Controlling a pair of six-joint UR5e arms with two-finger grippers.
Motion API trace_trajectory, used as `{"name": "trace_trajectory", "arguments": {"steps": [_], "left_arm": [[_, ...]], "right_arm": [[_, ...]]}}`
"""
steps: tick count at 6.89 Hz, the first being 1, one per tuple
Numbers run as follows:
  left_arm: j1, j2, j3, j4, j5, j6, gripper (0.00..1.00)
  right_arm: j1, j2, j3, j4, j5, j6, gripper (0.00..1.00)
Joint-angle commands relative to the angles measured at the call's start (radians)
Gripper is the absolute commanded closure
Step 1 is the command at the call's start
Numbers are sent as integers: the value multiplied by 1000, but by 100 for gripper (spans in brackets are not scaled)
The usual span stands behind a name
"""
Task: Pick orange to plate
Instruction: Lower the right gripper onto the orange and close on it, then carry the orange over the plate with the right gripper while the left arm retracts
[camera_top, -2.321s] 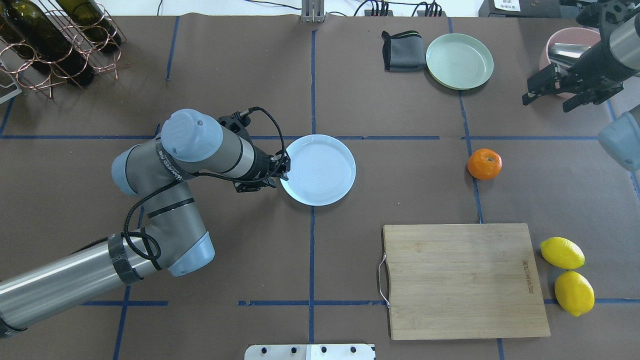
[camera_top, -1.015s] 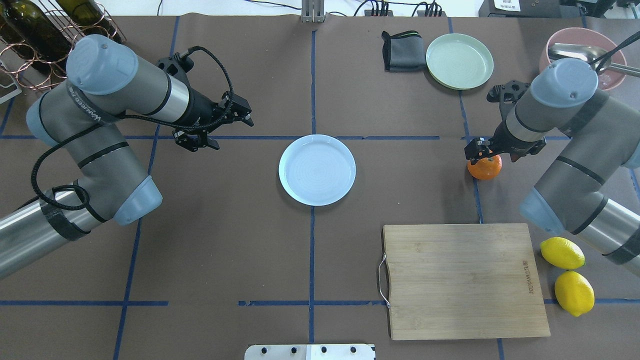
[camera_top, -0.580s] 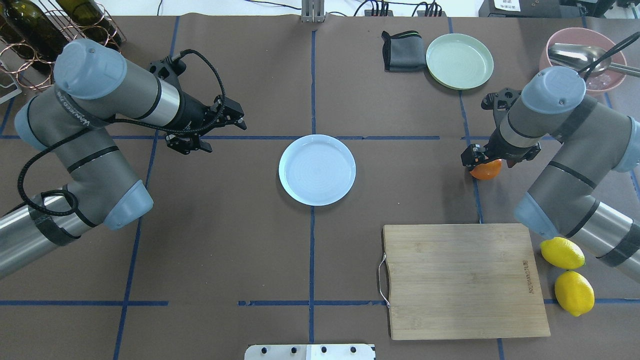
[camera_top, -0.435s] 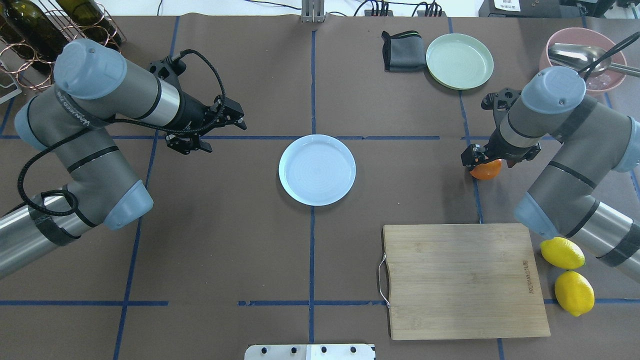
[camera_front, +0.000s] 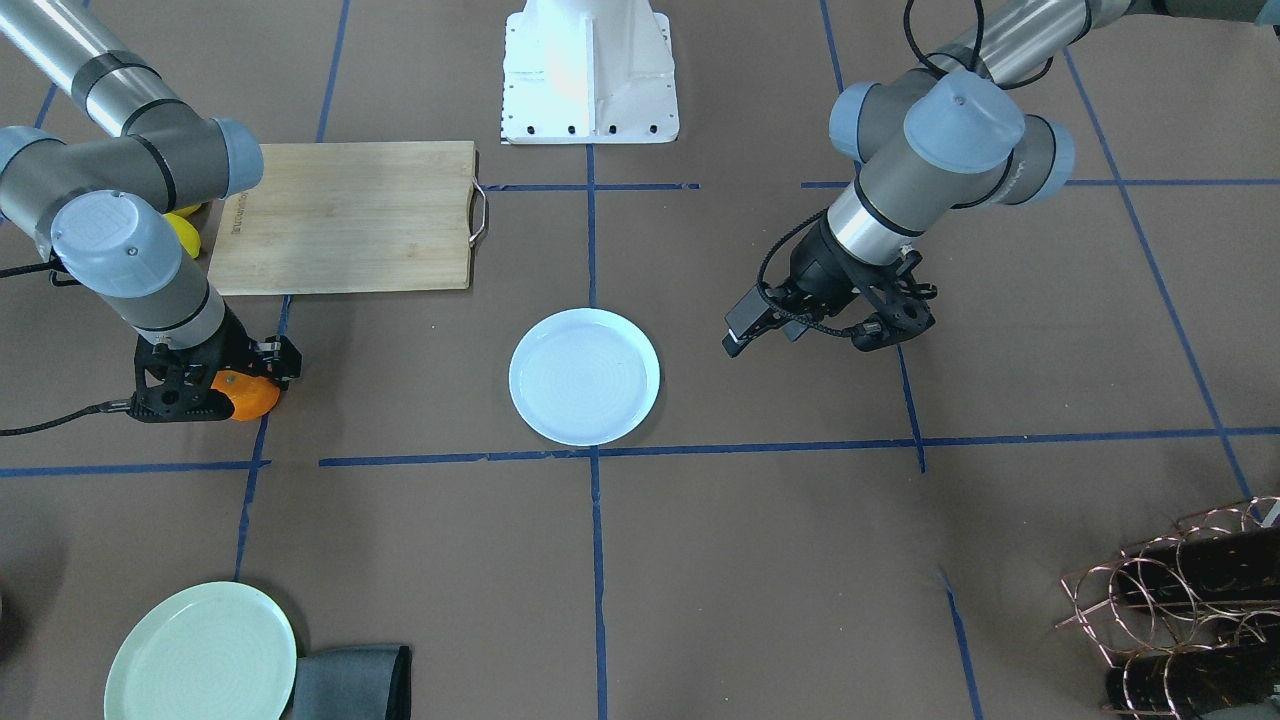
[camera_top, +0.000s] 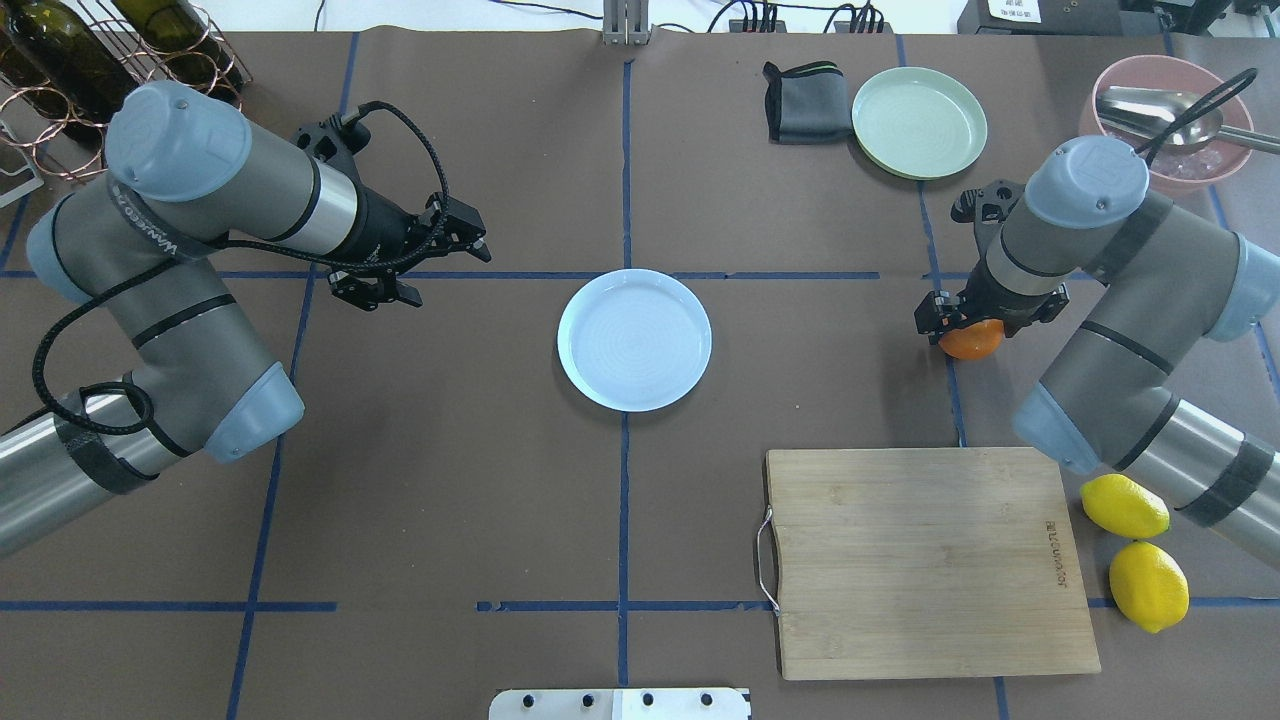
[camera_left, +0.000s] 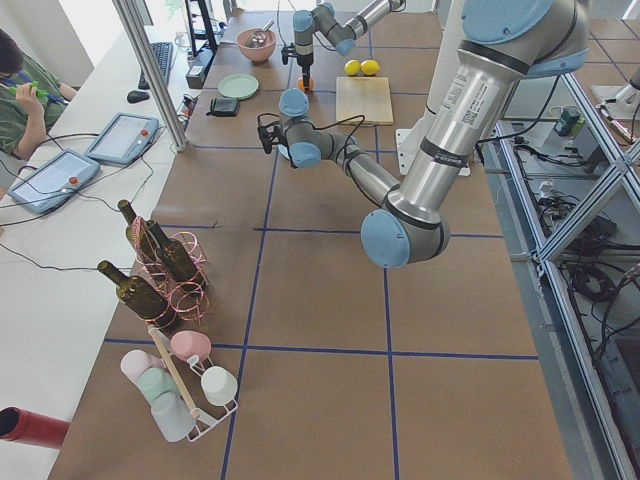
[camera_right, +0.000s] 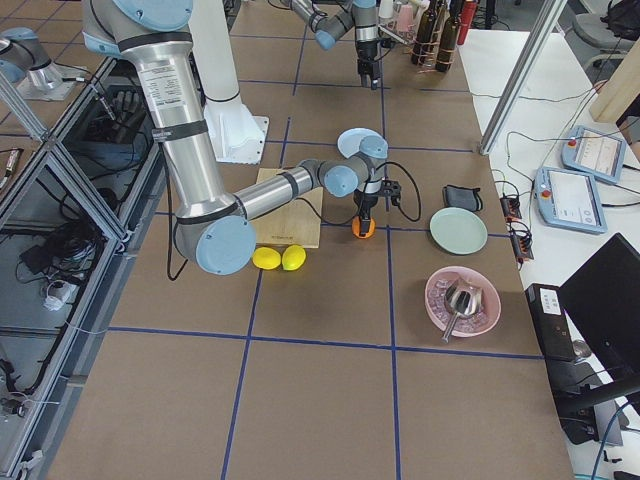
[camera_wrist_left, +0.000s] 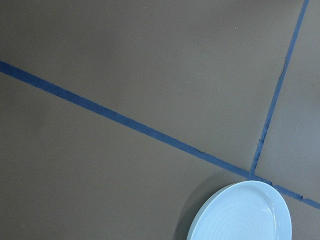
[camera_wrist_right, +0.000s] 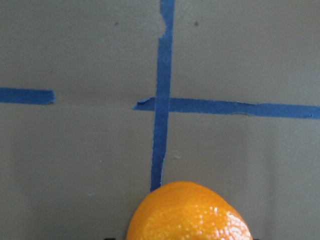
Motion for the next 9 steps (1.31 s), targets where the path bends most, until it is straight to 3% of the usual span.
{"name": "trace_trajectory", "arguments": {"steps": [1, 2, 4, 6, 9], "left_arm": [[-3, 12, -10, 0, -1, 0, 0], [-14, 32, -36, 0, -1, 0, 0], [-88, 102, -97, 39, -29, 114, 0], [-135, 145, -231, 331, 10, 401, 0], [-259, 278, -269, 413, 14, 838, 0]], "right_arm": [[3, 16, -7, 0, 0, 0, 84], [22, 31, 10, 0, 5, -4, 100], [55, 71, 106, -17, 46, 11, 100], [12, 154, 105, -17, 45, 90, 100], [-118, 281, 69, -17, -55, 190, 100]]}}
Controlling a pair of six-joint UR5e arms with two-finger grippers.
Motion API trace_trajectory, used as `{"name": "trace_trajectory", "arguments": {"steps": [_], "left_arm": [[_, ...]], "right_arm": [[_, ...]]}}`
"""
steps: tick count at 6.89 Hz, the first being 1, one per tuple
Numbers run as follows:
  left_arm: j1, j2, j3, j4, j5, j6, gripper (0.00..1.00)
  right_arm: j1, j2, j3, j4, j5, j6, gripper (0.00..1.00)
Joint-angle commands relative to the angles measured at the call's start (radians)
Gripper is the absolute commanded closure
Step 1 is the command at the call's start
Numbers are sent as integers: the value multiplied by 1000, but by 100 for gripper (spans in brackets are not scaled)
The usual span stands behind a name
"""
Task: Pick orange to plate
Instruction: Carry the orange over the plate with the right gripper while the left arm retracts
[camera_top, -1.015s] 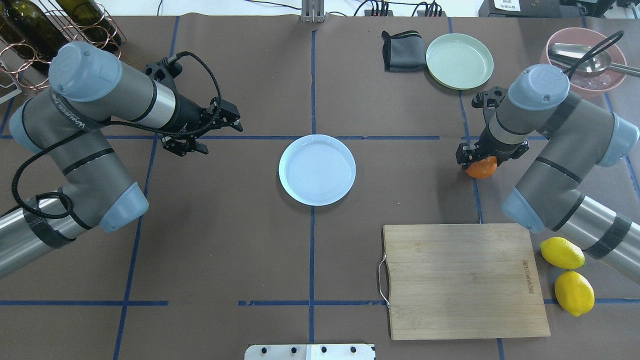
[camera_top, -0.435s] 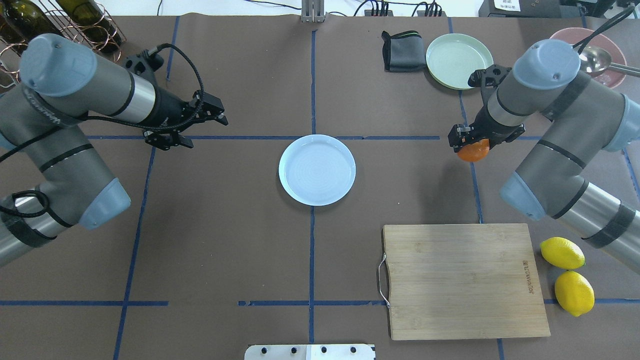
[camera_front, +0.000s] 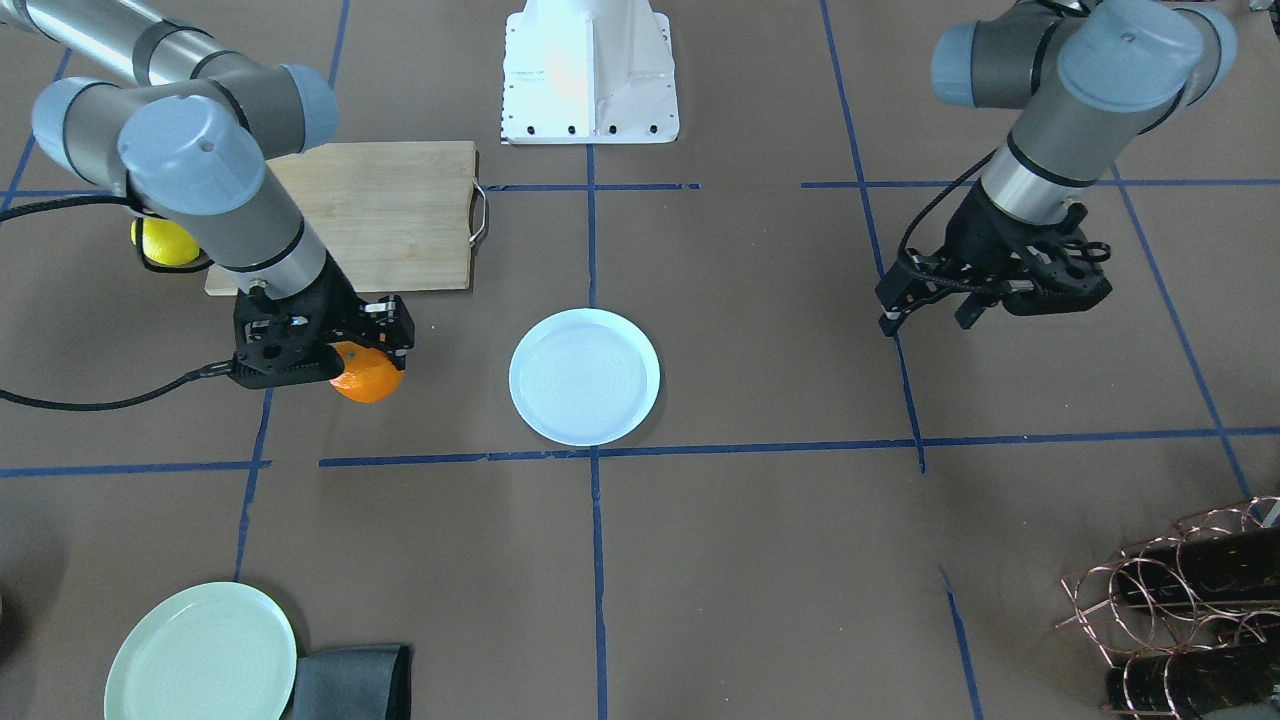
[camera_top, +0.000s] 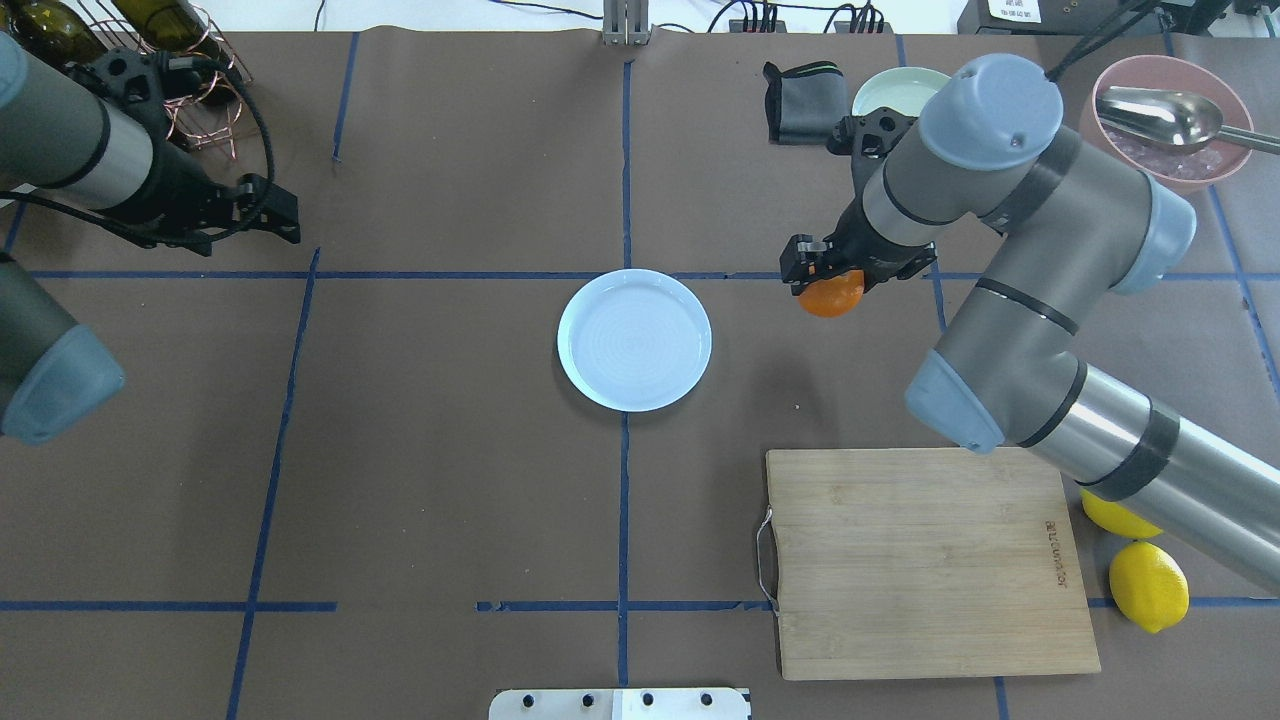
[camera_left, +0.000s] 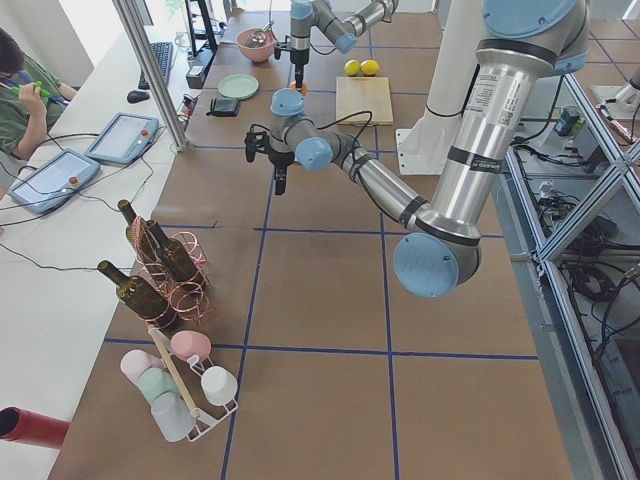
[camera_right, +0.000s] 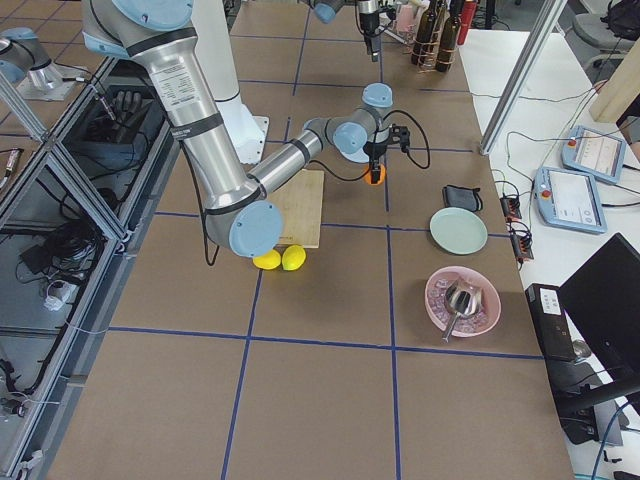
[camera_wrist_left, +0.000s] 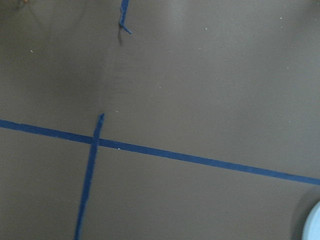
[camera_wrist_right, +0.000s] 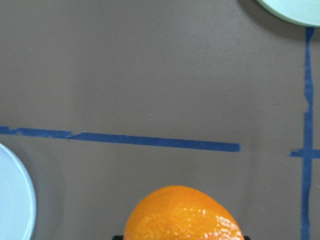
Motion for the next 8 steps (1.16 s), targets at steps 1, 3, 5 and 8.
{"name": "trace_trajectory", "arguments": {"steps": [1, 3, 5, 8], "left_arm": [[-60, 93, -41, 7, 0, 327, 0], [-59, 154, -29, -2, 3, 399, 0], [-101, 211, -31, -4, -3, 518, 0], [-209, 237, -17, 5, -18, 603, 0]], "right_arm": [[-91, 131, -79, 0, -90, 59, 100], [-150, 249, -188, 0, -146, 81, 100], [-187, 351, -328, 3, -202, 76, 100], [-213, 383, -408, 9, -224, 78, 86]]}}
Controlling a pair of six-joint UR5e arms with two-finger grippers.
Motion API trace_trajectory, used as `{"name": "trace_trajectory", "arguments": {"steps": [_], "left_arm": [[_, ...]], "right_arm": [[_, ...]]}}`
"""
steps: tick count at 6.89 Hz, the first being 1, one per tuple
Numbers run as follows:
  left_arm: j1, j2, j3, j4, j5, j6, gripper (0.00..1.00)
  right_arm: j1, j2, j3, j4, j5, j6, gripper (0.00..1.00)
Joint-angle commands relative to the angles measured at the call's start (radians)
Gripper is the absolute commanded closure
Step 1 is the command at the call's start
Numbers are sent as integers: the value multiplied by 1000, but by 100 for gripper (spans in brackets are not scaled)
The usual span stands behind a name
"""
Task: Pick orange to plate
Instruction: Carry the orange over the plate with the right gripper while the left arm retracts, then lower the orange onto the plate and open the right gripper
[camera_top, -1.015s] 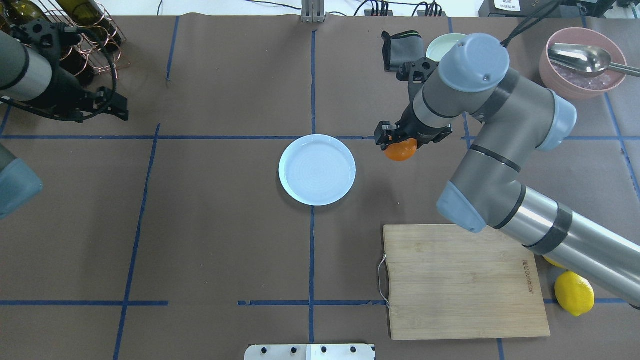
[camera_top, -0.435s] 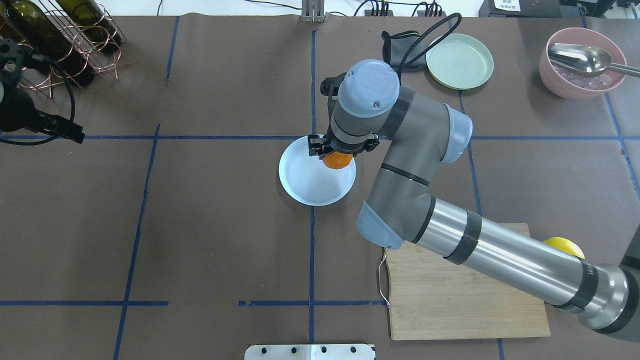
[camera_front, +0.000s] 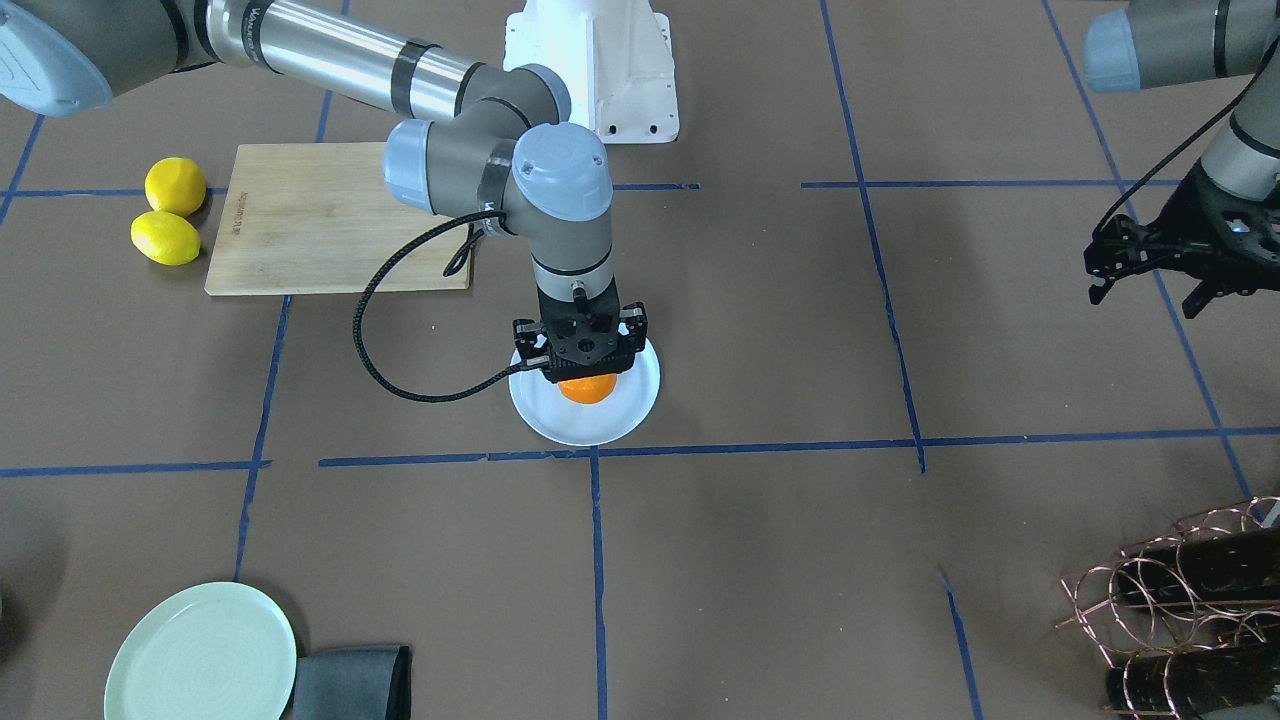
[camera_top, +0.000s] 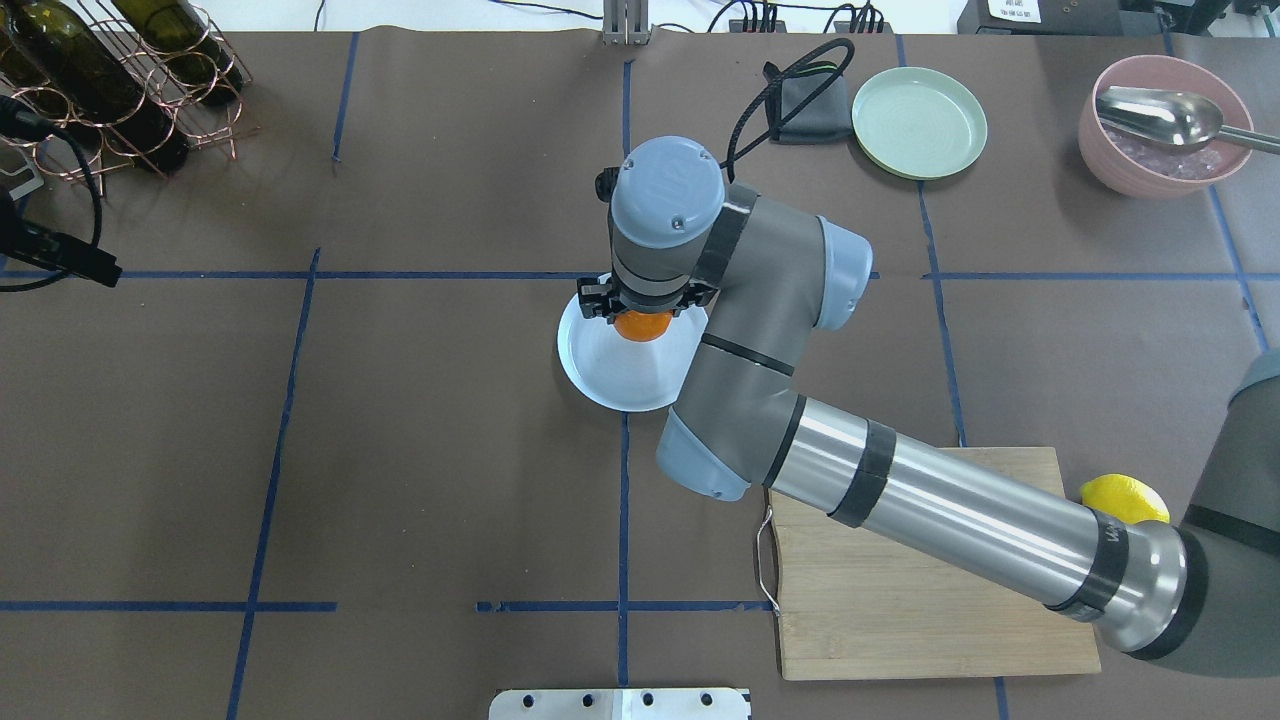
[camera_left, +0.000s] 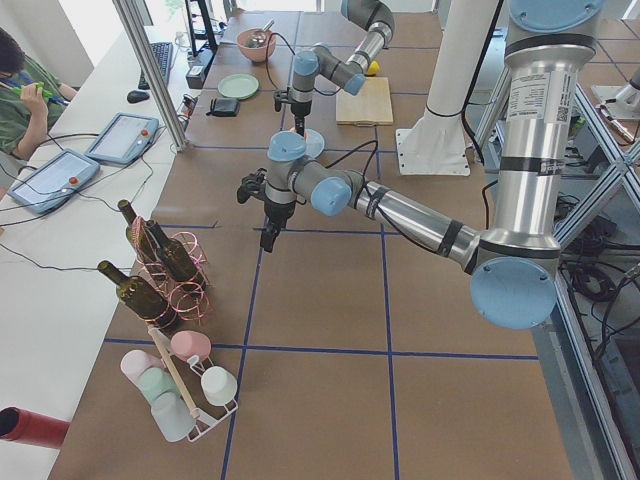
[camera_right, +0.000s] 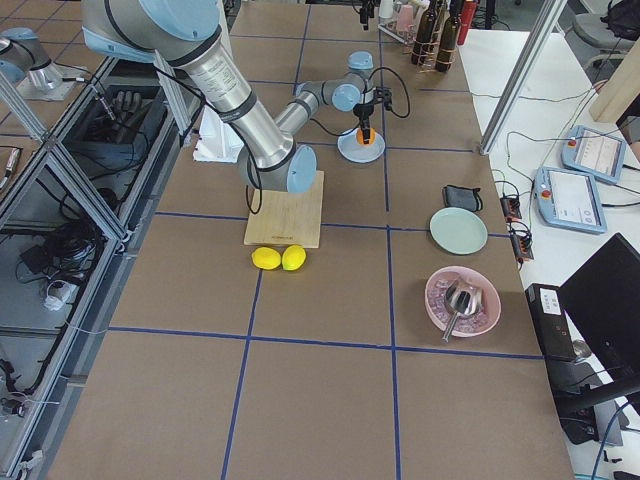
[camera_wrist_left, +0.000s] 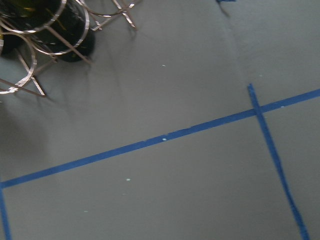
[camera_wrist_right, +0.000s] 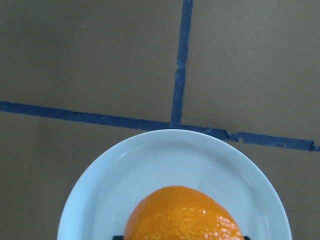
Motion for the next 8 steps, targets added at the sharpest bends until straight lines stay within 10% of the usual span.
{"name": "trace_trajectory", "arguments": {"steps": [1, 2, 5, 8], "left_arm": [[-47, 5, 19, 7, -49, 16, 0], [-49, 5, 27, 6, -59, 16, 0], [-90, 4, 50, 7, -60, 17, 0], [-159, 8, 88, 25, -62, 117, 0]], "right_arm": [[-8, 4, -21, -2, 0, 2, 21], [-8, 1, -21, -8, 6, 4, 0], [39, 4, 52, -63, 82, 0, 0], [187, -147, 402, -316, 173, -143, 0]]}}
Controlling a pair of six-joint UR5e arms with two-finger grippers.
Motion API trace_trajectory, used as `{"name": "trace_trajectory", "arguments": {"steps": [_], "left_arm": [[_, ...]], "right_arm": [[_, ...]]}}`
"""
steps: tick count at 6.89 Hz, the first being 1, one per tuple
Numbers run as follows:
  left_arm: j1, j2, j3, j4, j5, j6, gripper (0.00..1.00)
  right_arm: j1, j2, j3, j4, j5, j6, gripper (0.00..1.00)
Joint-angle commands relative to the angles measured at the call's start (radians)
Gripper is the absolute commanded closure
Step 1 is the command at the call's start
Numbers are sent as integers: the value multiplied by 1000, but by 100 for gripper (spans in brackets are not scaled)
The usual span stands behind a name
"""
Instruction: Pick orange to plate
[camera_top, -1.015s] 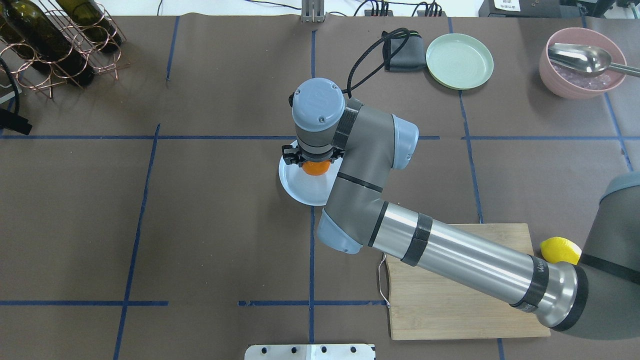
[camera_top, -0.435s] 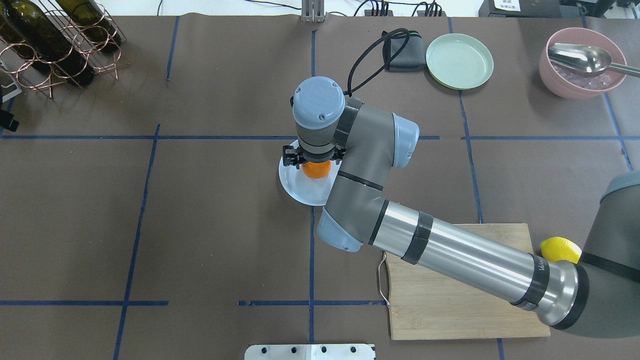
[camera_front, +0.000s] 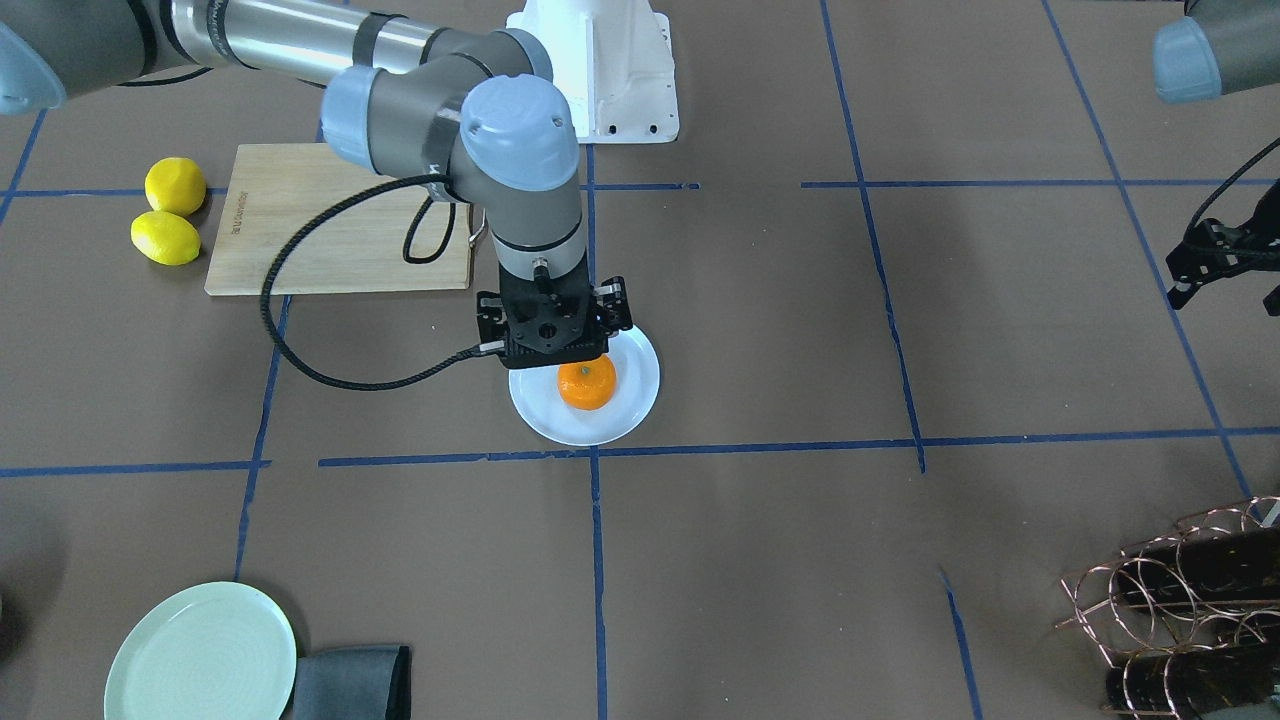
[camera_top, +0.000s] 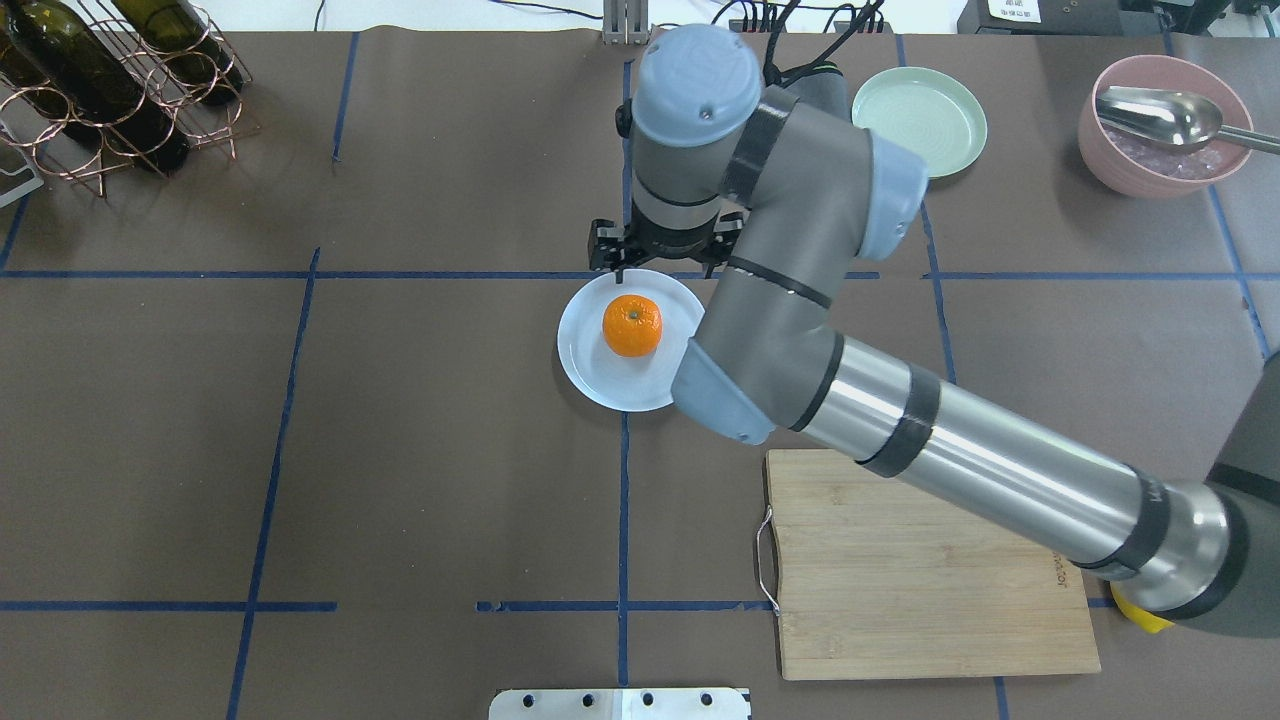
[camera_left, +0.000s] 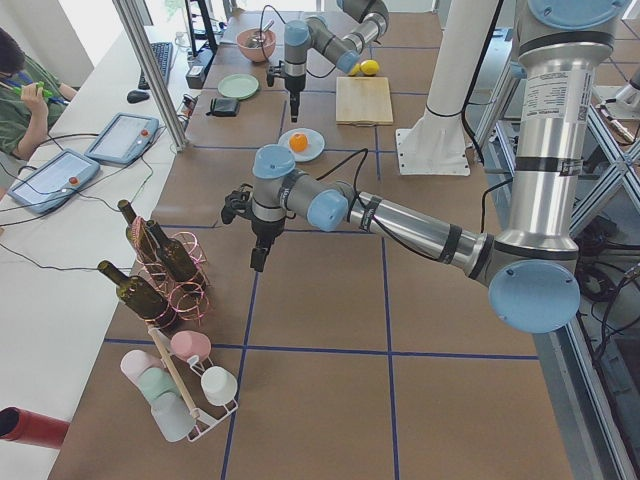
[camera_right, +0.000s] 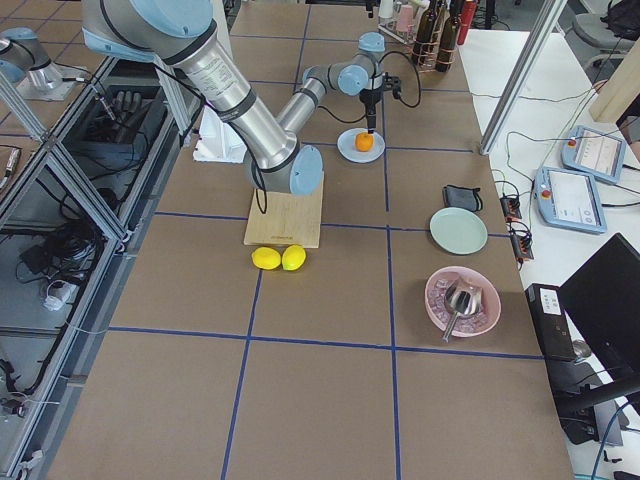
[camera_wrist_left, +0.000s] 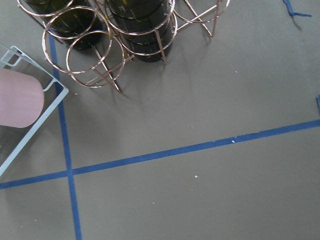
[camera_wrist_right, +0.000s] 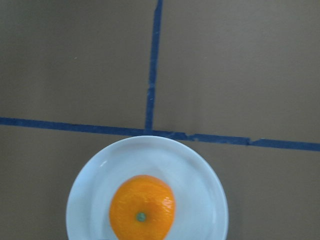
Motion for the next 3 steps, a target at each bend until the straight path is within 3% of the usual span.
{"name": "trace_trajectory", "arguments": {"steps": [1, 3], "left_arm": [[-75, 4, 54, 66, -44, 194, 0], [-207, 38, 169, 74, -147, 420, 0]], "right_arm": [[122, -221, 266, -104, 49, -212, 0], [295, -396, 322, -95, 210, -437, 0]]}}
